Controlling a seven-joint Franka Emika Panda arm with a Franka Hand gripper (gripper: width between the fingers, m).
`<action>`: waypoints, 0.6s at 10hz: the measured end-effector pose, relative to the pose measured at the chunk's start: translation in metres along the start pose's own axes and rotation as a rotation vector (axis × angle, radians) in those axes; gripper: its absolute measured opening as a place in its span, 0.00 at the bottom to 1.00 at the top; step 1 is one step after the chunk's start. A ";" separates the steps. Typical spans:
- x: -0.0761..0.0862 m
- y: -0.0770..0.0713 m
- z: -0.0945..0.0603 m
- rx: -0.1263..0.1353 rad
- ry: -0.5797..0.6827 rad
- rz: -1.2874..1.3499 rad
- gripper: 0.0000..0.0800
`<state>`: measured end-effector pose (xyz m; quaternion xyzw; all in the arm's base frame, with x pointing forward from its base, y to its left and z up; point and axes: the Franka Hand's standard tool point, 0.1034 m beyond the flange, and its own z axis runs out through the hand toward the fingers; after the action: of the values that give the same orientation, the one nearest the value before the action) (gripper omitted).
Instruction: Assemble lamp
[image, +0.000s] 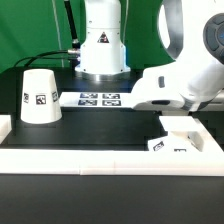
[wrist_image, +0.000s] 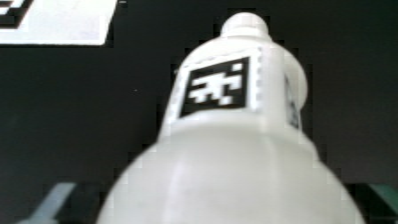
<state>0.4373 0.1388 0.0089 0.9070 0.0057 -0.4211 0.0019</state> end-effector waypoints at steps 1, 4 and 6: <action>0.000 0.000 0.000 0.000 0.000 0.000 0.72; 0.000 0.000 0.000 0.000 0.000 0.000 0.72; -0.006 0.006 -0.013 0.003 -0.001 -0.065 0.72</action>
Offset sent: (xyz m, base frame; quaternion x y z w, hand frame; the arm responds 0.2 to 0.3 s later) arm 0.0000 0.0000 0.0000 0.0000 0.0000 0.0000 1.0000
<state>0.4428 0.1329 0.0219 0.9061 0.0347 -0.4215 -0.0130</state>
